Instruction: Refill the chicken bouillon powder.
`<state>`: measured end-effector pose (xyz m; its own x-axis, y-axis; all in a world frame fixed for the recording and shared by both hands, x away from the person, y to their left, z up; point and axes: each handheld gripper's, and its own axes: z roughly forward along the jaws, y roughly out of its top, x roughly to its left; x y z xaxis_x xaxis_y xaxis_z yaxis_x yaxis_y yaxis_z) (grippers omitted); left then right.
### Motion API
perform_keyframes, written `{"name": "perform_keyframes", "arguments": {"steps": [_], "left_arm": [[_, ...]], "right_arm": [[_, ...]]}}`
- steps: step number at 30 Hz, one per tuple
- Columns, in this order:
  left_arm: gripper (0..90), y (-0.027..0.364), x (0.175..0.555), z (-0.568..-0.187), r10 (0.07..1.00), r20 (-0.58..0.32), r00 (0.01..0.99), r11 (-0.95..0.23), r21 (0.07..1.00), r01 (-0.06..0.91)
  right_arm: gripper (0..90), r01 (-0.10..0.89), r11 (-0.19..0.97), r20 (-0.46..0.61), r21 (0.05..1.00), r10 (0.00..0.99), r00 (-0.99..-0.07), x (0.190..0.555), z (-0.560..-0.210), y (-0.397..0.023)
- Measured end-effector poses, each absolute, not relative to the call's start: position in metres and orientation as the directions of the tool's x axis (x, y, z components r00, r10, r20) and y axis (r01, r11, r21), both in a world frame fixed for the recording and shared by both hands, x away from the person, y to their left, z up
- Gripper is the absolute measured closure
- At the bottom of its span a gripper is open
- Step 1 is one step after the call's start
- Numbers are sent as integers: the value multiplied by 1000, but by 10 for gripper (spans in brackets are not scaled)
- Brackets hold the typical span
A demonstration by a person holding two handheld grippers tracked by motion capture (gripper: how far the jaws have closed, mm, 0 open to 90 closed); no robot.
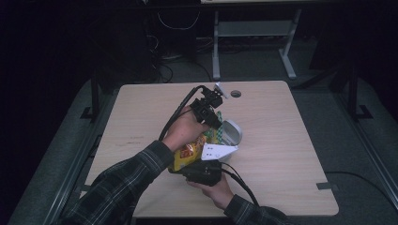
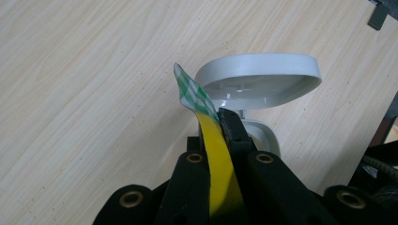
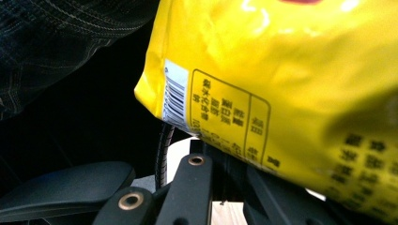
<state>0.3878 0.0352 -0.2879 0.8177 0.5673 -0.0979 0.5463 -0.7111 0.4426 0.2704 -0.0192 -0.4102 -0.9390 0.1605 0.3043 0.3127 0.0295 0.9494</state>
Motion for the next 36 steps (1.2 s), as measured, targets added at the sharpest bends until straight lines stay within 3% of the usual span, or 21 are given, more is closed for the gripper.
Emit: {"name": "perform_keyframes", "arguments": {"steps": [36], "left_arm": [[898,33,389,-288,566,-110,817,-720,418,555]], "right_arm": [[900,318,9,313,948,149,-938,269,-409,-19]]}}
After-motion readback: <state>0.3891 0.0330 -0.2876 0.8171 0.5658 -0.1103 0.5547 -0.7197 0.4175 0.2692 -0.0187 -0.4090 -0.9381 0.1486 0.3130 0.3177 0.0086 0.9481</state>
